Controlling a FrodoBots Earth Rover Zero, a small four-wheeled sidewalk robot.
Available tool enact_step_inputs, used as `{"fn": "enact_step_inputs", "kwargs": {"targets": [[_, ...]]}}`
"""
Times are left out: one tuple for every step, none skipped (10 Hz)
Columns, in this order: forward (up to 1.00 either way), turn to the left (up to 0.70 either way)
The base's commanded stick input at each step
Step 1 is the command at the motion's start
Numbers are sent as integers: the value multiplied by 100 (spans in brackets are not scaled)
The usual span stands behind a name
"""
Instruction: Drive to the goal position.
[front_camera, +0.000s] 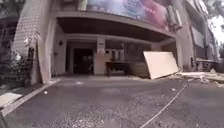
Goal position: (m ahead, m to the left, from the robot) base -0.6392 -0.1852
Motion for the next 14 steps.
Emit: {"fn": "enact_step_inputs", "kwargs": {"targets": [[70, 0], [70, 0], [70, 2], [70, 9], [70, 14], [70, 14], [70, 14], [63, 18], [45, 27], [45, 27], [45, 27], [45, 27], [45, 27], [45, 27]]}}
